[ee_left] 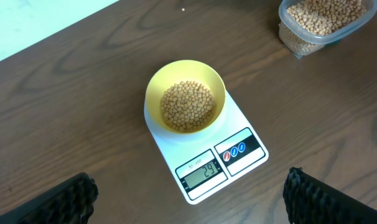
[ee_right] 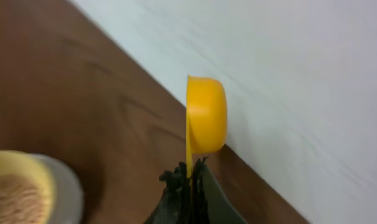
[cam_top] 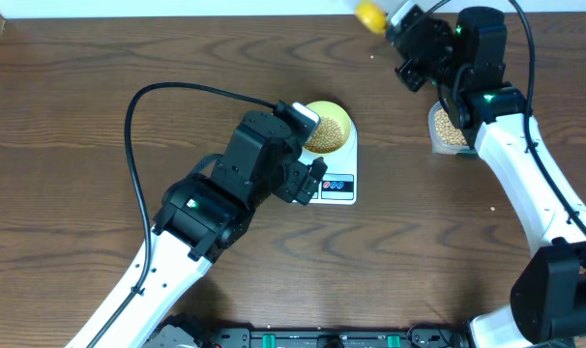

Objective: Scoop item into bowl and weigh 50g on scale
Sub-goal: 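Carry the empty scoop right back over the soybean container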

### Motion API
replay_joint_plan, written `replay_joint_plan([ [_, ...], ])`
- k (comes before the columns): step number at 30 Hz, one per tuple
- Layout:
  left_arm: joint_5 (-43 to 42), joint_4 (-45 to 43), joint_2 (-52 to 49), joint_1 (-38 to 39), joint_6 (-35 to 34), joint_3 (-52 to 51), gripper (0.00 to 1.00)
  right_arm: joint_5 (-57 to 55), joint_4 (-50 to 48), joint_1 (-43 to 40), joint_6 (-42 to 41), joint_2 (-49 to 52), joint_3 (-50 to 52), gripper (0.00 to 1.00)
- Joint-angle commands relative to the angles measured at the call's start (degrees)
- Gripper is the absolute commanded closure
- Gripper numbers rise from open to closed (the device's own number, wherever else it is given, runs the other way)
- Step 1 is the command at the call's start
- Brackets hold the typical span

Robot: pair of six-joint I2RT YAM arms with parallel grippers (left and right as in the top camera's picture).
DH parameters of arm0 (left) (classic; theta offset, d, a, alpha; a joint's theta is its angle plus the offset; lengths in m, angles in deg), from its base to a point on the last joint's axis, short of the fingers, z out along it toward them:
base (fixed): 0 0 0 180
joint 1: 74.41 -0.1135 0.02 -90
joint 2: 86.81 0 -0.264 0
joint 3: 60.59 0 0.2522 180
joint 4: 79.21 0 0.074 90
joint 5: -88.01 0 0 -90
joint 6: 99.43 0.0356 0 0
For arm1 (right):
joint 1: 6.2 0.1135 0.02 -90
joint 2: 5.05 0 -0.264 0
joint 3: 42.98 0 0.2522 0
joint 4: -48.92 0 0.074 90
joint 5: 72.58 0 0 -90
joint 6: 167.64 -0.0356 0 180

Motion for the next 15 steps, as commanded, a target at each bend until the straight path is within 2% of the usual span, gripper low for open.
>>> replay_joint_plan([
  [1, 0.74, 0.15, 0.09, 0.22, 0.15, -0.59, 0.03, -15.82, -0.22, 0.09, -8.39, -0.98, -0.09, 0.99],
  [7, 0.74, 0.15, 0.09, 0.22, 0.15, -0.59, 0.03, -32.17, -0.20, 0.11, -16.52, -1.05, -0.13, 0.99],
  [15, 0.74, 0.15, 0.09, 0.22, 0.15, -0.59, 0.02, -44.87, 3.61, 0.09, -26.16, -4.11, -0.13, 0.99],
])
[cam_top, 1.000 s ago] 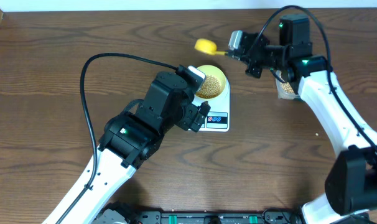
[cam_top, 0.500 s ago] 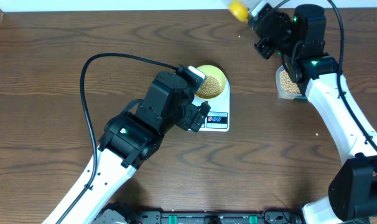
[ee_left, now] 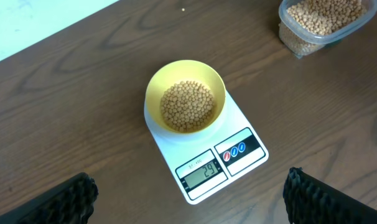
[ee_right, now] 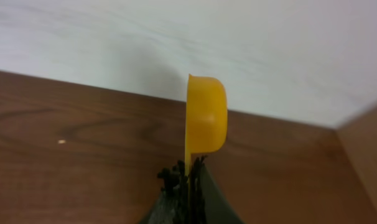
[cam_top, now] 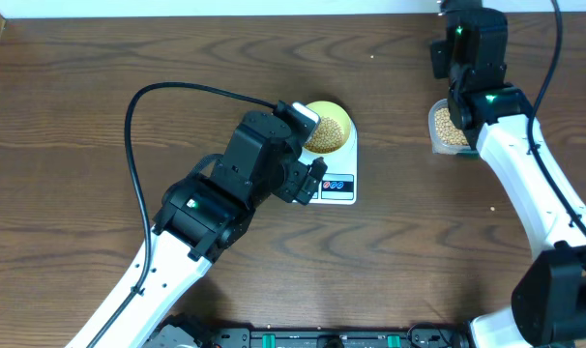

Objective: Scoop item into bowl and weigh 50g on scale
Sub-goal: 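Carry the empty scoop right back over the soybean container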

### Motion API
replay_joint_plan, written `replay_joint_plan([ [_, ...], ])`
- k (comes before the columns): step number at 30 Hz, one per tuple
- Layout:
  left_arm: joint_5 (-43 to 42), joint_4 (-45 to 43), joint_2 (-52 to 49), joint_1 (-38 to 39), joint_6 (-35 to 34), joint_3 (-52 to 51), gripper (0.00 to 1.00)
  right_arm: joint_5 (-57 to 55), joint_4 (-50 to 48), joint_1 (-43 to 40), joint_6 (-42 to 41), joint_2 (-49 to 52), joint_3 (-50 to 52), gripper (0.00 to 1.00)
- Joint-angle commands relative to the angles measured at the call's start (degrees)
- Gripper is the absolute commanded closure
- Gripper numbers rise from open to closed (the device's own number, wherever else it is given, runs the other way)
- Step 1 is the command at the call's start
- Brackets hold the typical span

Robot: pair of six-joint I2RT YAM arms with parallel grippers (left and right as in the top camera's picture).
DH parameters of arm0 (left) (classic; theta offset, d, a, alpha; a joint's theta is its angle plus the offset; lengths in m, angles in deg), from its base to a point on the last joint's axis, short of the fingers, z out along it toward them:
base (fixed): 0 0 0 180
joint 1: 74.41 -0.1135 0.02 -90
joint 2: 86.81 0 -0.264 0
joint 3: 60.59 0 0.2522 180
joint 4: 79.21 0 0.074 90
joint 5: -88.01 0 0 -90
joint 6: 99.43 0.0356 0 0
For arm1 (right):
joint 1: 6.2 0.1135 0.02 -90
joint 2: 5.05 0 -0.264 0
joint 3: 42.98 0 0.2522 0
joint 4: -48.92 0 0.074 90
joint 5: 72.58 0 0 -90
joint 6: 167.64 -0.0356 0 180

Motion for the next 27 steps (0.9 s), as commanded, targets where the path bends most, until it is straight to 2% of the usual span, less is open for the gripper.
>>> replay_joint_plan([
  [1, 0.74, 0.15, 0.09, 0.22, 0.15, -0.59, 0.03, -9.77, 2.12, -0.04, -7.65, -4.70, -0.13, 0.99],
  [13, 0.74, 0.15, 0.09, 0.22, 0.15, -0.59, 0.02, -9.68, 10.86, -1.01, -7.67, -8.66, -0.13, 0.99],
  [19, 0.74, 0.15, 0.09, 0.22, 0.15, -0.59, 0.03, -9.16, 13.60, -0.96, -10.25, -8.68, -0.13, 0.99],
  [22, 0.74, 0.15, 0.09, 0.22, 0.15, -0.59, 0.03, -8.55, 13.49, -1.01, -14.21, -8.68, -0.13, 0.99],
  [27, 0.74, 0.15, 0.09, 0.22, 0.15, -0.59, 0.03, -2.16, 13.77, -2.10, -16.15, -8.70, -0.28, 0.99],
])
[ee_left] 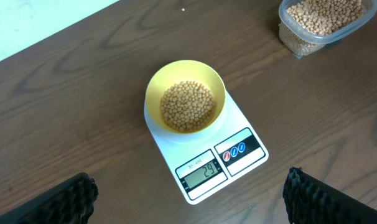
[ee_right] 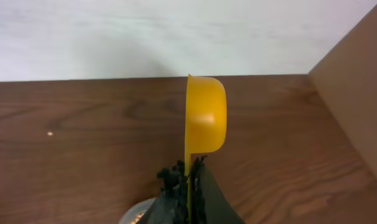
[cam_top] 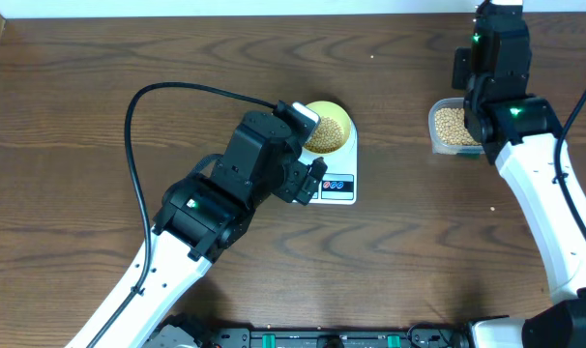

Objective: Scoop item into bowl and weigh 50g on scale
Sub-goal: 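Carry the empty scoop right back over the soybean container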

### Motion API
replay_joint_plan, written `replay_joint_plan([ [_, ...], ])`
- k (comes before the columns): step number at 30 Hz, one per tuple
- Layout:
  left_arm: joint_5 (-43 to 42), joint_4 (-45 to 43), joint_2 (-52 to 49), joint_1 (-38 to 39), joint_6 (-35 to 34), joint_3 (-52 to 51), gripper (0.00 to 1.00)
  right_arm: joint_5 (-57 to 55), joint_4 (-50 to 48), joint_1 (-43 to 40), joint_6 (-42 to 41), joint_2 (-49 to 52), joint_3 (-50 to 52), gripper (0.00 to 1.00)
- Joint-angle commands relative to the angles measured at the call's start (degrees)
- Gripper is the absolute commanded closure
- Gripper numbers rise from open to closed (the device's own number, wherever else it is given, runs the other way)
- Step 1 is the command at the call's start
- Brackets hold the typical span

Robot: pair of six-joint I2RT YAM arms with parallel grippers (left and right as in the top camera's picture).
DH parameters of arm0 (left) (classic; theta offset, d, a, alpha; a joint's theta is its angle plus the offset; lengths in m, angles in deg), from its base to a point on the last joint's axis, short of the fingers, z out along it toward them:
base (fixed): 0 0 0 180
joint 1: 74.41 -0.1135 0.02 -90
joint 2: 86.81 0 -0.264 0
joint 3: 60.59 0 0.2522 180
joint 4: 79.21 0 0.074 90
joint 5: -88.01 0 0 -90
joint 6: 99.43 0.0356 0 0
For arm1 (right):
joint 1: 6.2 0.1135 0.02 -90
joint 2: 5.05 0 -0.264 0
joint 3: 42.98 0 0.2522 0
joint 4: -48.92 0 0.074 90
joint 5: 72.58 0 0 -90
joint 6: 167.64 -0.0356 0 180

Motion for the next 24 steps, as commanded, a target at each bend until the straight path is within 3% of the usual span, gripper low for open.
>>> replay_joint_plan([
  [1, 0.74, 0.15, 0.09, 0.22, 0.15, -0.59, 0.03, 4.70, 0.57, -1.66, -3.76, -0.72, -0.44, 0.99],
  [12, 0.74, 0.15, 0.07, 0.22, 0.15, -0.59, 0.03, 18.32, 12.33, -9.22, -5.86, -0.72, -6.49, 0.99],
  [24, 0.74, 0.15, 0.07, 0.22, 0.15, -0.59, 0.03, 20.59, 21.00, -13.73, -3.08, -0.22, -6.38, 0.99],
])
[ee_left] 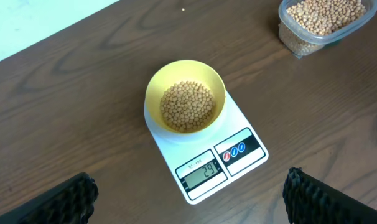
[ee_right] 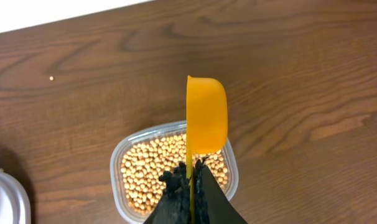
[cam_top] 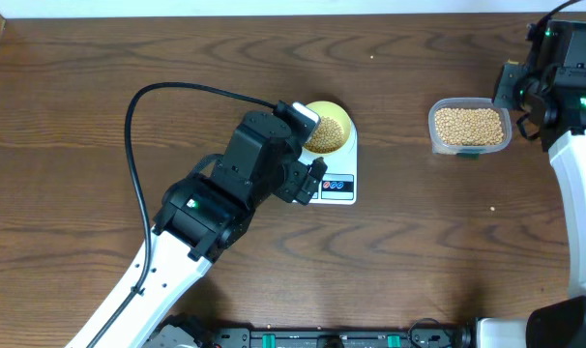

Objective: Scoop item into bowl and weigh 50g on scale
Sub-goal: 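Carry the empty scoop right back over the soybean container, then dip the yellow scoop into the soybeans with the right gripper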

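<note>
A yellow bowl half full of soybeans sits on the white scale, whose display reads 29. My left gripper hangs open above the scale's near side, nothing between its fingers. The right gripper is shut on the handle of a yellow scoop, held on edge above the clear tub of soybeans. In the overhead view the tub lies at the right, with my right arm just right of it; the scoop is hidden there.
A black cable loops from the left arm over the table's left half. The pale wall edge runs along the table's far side. A small speck lies on the wood beyond the tub.
My right gripper has moved right and tilted down; its camera now looks at the tub of soybeans beneath the scoop instead of the back wall. The left arm and scale are unchanged.
The right gripper held the scoop high near the back wall, left of the tub, with the bowl just in its view. It then stood over the tub's far side facing the wall, then right of it, and now over the tub. The scale read 29 throughout.
</note>
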### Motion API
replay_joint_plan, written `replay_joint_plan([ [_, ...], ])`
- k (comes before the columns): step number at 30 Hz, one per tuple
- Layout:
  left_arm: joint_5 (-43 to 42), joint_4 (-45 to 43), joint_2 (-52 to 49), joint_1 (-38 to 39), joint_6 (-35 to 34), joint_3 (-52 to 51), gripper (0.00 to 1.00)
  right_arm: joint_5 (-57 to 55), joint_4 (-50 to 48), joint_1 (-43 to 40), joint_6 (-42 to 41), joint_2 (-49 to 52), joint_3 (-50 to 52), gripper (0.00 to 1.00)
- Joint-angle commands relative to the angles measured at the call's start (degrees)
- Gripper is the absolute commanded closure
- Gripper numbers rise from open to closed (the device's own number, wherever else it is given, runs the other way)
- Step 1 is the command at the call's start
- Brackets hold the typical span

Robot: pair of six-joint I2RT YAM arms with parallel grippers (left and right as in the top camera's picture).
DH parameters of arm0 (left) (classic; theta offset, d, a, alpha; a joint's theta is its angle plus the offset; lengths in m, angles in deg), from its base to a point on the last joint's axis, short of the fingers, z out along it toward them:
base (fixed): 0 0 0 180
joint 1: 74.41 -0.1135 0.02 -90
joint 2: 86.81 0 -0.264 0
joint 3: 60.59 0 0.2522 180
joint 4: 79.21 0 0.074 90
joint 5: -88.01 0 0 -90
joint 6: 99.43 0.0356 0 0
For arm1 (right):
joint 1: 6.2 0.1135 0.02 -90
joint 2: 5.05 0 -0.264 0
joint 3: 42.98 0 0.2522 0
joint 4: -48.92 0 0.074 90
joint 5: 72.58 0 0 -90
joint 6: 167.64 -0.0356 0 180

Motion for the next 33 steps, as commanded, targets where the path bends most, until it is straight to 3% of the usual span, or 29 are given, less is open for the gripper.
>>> replay_joint_plan([
  [1, 0.74, 0.15, 0.07, 0.22, 0.15, -0.59, 0.03, 1.03, 0.07, -0.04, 1.07, -0.07, -0.92, 0.99],
  [12, 0.74, 0.15, 0.07, 0.22, 0.15, -0.59, 0.03, 1.92, -0.44, 0.07, 0.79, 7.74, -0.76, 0.99],
  [33, 0.74, 0.17, 0.07, 0.22, 0.15, -0.59, 0.03, 1.22, 6.88, 0.11, 1.09, 8.31, -0.33, 0.99],
])
